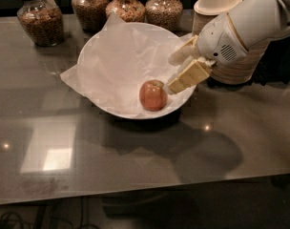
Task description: Pick apple from white bowl
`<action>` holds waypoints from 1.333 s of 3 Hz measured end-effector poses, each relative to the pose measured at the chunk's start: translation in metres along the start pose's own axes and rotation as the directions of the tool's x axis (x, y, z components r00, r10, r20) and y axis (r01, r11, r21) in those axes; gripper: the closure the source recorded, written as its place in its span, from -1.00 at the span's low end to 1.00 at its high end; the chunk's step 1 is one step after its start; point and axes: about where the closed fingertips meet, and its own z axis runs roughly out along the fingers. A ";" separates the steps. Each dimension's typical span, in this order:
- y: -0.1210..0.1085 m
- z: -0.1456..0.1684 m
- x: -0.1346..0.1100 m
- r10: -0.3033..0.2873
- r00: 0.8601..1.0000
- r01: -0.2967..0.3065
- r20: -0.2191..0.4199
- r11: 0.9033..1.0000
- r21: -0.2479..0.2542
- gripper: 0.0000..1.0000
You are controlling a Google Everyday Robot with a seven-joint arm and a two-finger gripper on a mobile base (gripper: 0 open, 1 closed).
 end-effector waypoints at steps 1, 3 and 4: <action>-0.001 0.010 0.003 0.005 1.000 -0.005 0.012 1.000 -0.003 -0.36; -0.013 0.041 0.020 -0.011 1.000 0.011 0.024 1.000 -0.007 -0.44; -0.016 0.051 0.022 -0.016 1.000 0.016 0.014 1.000 -0.020 -0.46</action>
Offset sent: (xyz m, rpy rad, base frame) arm 0.0130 0.0019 -0.0369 0.0329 0.0008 -0.0122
